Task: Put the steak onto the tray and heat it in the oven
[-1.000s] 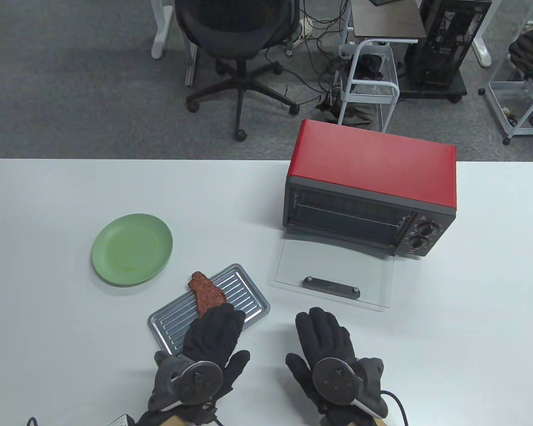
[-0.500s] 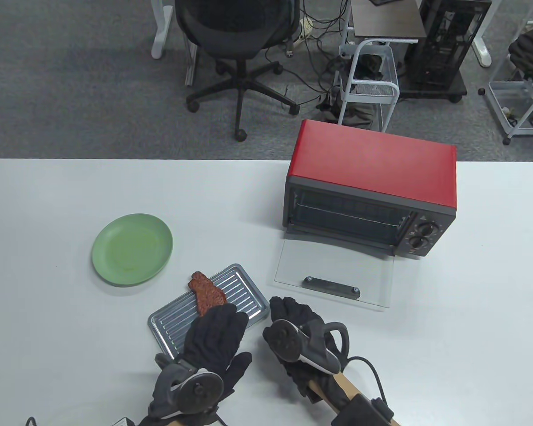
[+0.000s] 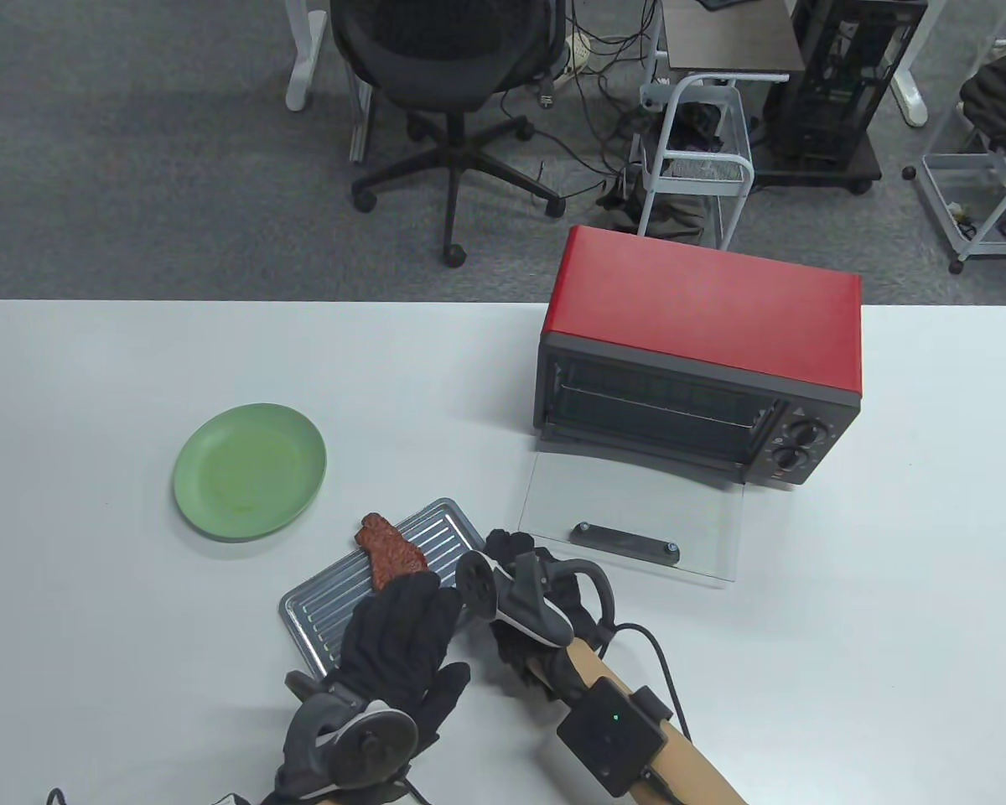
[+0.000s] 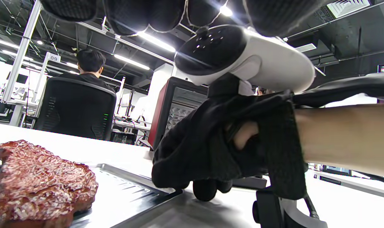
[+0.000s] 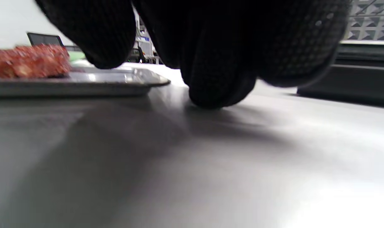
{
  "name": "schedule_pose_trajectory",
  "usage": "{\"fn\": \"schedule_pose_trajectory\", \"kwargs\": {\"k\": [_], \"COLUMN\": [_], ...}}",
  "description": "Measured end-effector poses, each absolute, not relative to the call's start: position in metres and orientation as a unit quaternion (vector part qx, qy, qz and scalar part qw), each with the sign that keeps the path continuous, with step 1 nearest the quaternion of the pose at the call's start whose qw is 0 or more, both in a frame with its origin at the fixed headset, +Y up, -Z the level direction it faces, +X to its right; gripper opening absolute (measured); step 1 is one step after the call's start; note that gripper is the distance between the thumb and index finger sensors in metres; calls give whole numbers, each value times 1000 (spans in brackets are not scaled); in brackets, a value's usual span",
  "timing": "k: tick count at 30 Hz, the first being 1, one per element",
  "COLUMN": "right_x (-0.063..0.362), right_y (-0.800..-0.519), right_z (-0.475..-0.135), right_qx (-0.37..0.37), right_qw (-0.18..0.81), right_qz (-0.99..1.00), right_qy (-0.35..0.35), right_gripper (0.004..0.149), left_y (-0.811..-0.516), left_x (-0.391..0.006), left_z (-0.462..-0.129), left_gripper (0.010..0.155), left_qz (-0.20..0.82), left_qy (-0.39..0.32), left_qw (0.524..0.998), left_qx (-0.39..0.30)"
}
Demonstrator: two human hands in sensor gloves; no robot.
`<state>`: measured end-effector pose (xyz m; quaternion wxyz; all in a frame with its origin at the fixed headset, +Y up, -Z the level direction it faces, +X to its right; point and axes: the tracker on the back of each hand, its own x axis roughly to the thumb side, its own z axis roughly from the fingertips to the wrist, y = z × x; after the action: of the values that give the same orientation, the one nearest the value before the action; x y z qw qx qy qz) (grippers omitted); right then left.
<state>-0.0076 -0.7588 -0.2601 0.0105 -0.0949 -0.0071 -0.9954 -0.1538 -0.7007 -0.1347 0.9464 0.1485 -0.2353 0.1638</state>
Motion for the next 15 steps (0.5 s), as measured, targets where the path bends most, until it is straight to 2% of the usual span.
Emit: {"fn": "schedule_pose_trajectory", "kwargs": {"k": [1,8,13,14,15], "right_x": [-8,-9,1,3,4], "right_y": [-760,-764,-765,-765,-766], "right_z": [-260,-261,-270,-271,-272], "right_qx": [-92,-50,-7,2,8], "right_qw": [14,13,-64,-79,-85], "right_qz": [-996,-997,-994,-993,-993], "right_qy": [-11,-55,-90,-90,-84], "right_gripper": [64,57,55,45,43], "left_y": [-701,-700,-700,-700,-700], "left_x": [-154,-154,-154,-153,-153], "left_z": [-135,-135,-134,-134,-134], "left_gripper": [76,76,76,76,76], "left_qz": [163,163,159,159,158], "left_qy": [-235,-233,-234,-234,-234], "left_qw": [947,948,948,948,949], "left_qx": [148,144,145,144,144]}}
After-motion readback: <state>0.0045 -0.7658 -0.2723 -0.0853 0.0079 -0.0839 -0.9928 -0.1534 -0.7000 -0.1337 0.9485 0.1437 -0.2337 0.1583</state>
